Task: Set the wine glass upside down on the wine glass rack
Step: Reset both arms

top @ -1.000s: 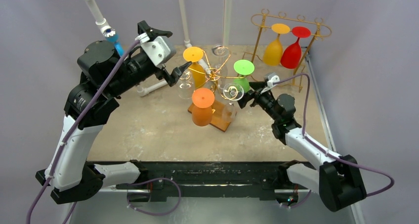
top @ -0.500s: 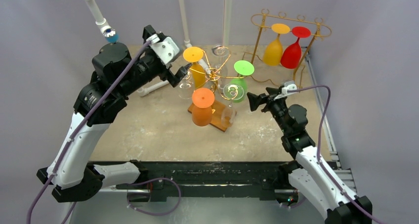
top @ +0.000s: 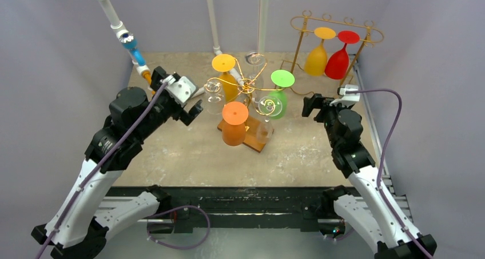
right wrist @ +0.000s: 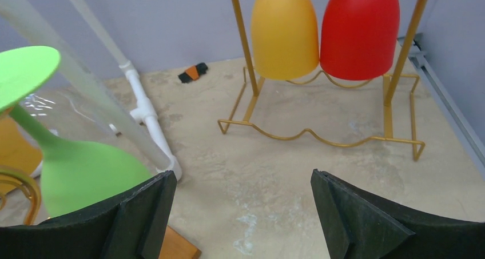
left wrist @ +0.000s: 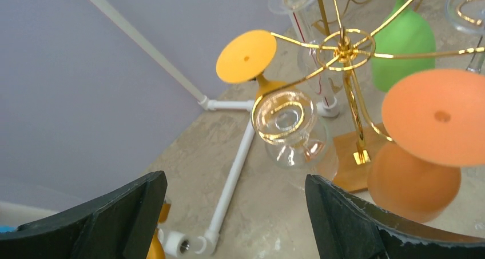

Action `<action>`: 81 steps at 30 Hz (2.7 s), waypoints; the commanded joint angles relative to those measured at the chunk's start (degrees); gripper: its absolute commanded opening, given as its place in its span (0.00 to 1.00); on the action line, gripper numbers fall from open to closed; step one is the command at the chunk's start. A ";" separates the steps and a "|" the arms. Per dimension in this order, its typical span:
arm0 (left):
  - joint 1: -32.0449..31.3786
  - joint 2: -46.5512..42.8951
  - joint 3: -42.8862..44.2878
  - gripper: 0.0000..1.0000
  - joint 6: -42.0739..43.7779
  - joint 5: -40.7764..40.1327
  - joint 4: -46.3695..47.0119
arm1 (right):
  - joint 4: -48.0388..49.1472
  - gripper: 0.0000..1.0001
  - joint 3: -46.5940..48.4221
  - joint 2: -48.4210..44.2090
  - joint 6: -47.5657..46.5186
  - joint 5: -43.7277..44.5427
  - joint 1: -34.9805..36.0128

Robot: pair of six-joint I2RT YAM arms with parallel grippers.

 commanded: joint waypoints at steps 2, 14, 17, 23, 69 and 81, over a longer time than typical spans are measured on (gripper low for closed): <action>1.85 -7.91 -9.82 0.98 -7.60 -3.81 -4.82 | -4.89 0.99 3.83 2.40 1.82 5.42 -0.73; 2.07 -15.31 -28.57 0.84 -7.65 -8.82 -0.17 | -5.91 0.98 4.29 7.68 5.62 5.08 -5.55; 3.05 -14.08 -34.79 0.82 -5.68 -9.80 5.77 | -4.82 0.97 3.17 8.64 6.54 4.77 -6.90; 16.83 -6.61 -43.21 0.82 -2.74 0.95 17.39 | -3.59 0.99 0.78 8.44 6.46 4.12 -9.26; 40.74 33.26 -63.63 1.00 -32.08 19.96 97.93 | 66.90 0.99 -22.75 36.09 -4.00 4.96 -14.99; 41.42 38.26 -72.97 1.00 -29.12 13.67 121.29 | 87.93 0.99 -29.59 44.68 -7.52 3.61 -14.82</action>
